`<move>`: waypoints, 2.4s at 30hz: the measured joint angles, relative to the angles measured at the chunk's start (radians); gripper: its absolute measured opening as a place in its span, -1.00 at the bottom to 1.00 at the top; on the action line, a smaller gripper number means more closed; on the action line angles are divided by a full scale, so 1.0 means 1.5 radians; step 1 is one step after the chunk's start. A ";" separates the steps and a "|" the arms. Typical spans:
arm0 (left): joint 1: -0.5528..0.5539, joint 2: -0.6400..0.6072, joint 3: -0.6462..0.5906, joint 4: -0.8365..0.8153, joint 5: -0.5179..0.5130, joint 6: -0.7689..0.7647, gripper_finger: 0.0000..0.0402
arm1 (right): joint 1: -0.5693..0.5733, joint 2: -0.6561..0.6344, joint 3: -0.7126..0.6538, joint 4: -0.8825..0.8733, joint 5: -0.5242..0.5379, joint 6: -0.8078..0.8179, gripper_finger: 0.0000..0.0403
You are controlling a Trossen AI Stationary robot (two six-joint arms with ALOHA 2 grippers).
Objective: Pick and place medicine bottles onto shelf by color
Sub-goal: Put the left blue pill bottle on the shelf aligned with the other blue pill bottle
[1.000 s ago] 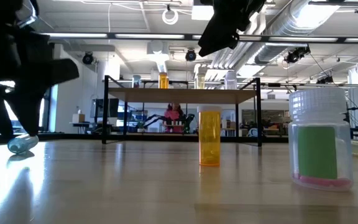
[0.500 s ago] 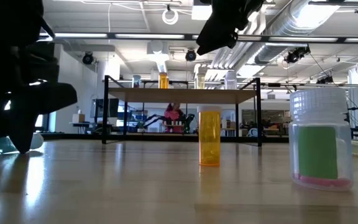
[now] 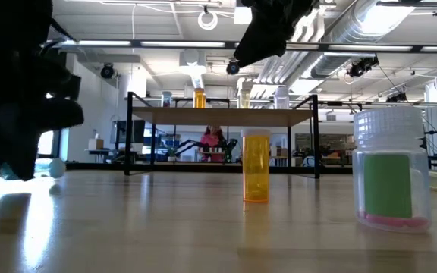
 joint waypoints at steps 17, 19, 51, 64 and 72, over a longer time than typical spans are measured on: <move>0.073 -0.262 0.002 0.032 -0.260 0.329 -0.56 | -0.034 0.000 0.076 0.018 -0.093 -0.167 -0.10; 0.093 -0.286 0.002 0.053 -0.282 0.386 -0.56 | -0.041 0.000 0.078 0.043 -0.095 -0.198 -0.10; 0.501 -0.365 -0.037 0.478 0.098 1.082 -0.56 | -0.183 0.077 0.078 0.314 -0.349 -0.388 -0.10; 0.559 -0.462 -0.249 0.710 0.201 1.080 -0.56 | -0.181 0.171 0.078 0.513 -0.362 -0.285 -0.10; 0.569 -0.541 -0.306 0.732 0.200 1.107 -0.56 | -0.178 0.209 0.078 0.543 -0.360 -0.226 -0.10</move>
